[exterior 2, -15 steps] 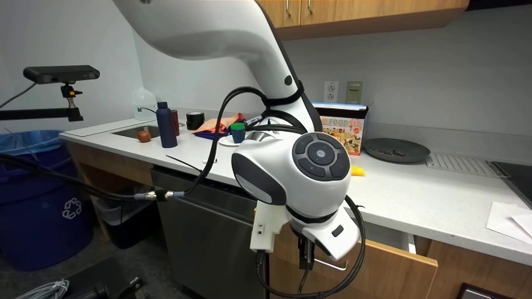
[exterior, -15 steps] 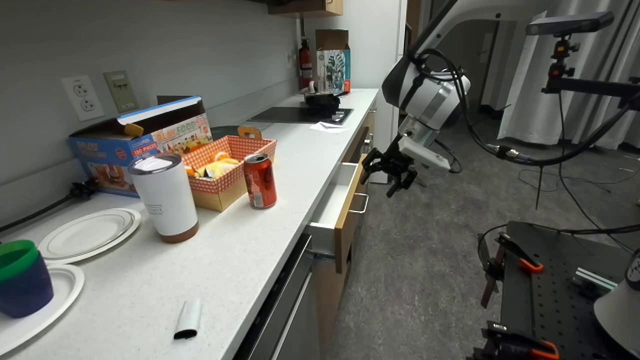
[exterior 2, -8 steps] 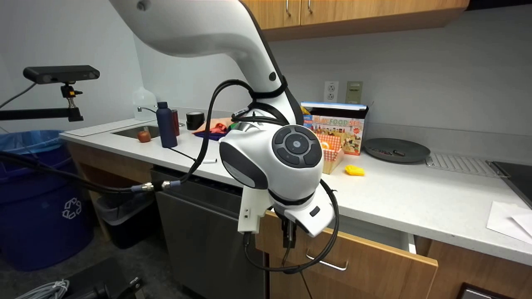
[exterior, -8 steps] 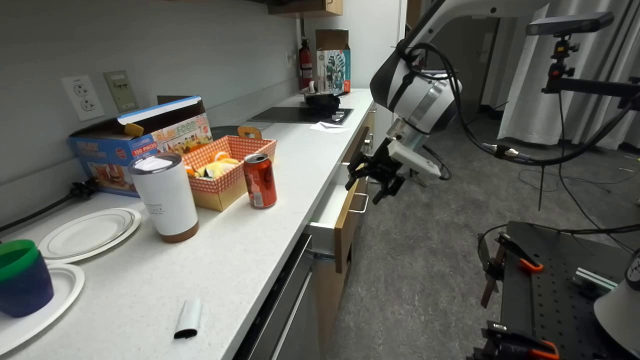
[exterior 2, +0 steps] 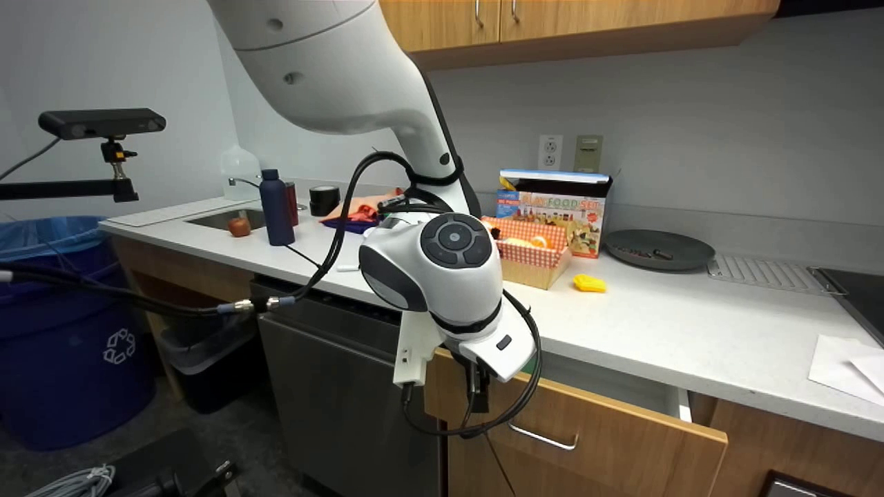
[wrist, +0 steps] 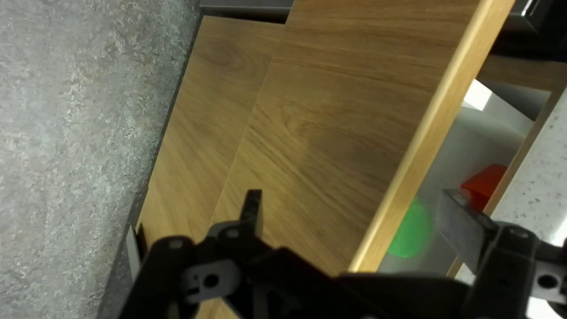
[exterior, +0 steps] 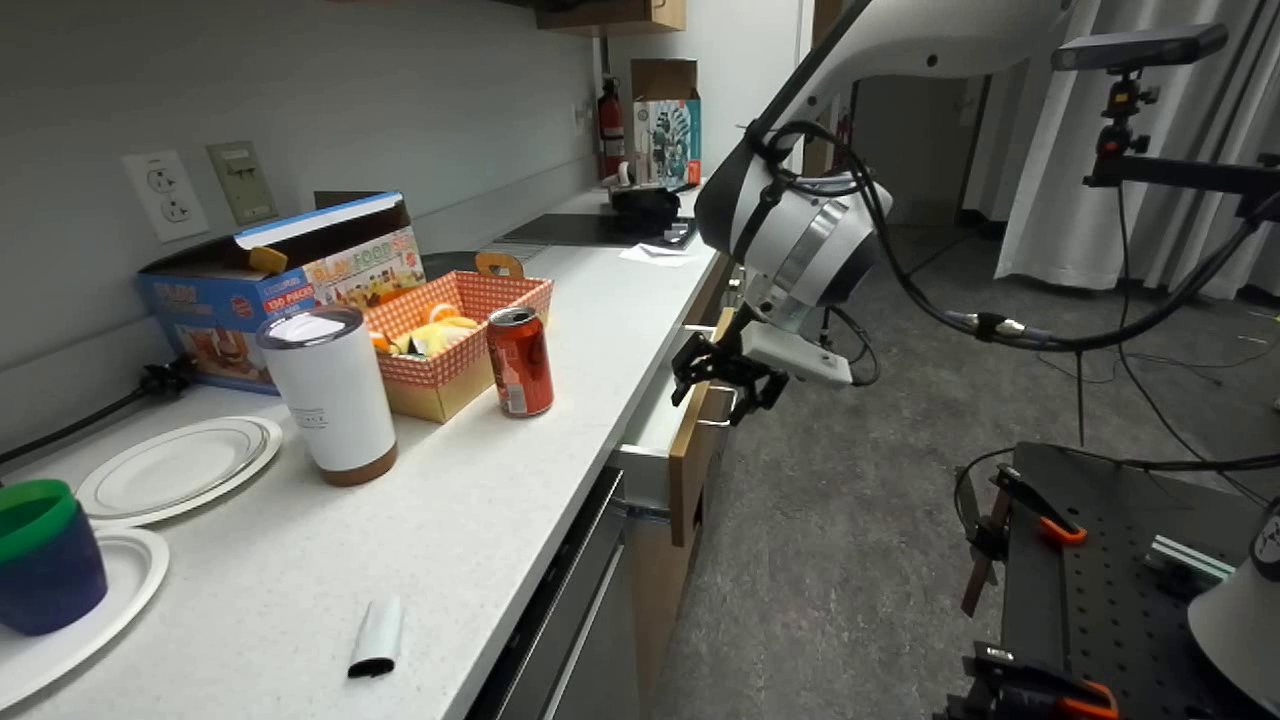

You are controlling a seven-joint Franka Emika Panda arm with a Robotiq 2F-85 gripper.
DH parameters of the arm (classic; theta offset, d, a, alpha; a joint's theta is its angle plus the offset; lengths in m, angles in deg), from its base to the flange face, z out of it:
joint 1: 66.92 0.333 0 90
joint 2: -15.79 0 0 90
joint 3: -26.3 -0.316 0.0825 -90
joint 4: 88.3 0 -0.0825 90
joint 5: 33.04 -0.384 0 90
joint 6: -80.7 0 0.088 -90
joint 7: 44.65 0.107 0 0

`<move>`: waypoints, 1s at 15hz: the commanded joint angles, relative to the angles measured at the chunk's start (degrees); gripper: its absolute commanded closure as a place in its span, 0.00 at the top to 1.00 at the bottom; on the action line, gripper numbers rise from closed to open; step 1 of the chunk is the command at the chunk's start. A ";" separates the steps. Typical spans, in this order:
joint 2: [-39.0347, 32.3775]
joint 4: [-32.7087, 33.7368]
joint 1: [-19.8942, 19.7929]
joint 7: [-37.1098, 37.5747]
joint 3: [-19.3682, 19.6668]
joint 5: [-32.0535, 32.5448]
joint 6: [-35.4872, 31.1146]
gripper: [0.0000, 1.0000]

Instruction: Open the cupboard drawer

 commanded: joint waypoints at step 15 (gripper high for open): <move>-8.08 0.33 10.71 7.31 21.91 4.68 -21.67 1.00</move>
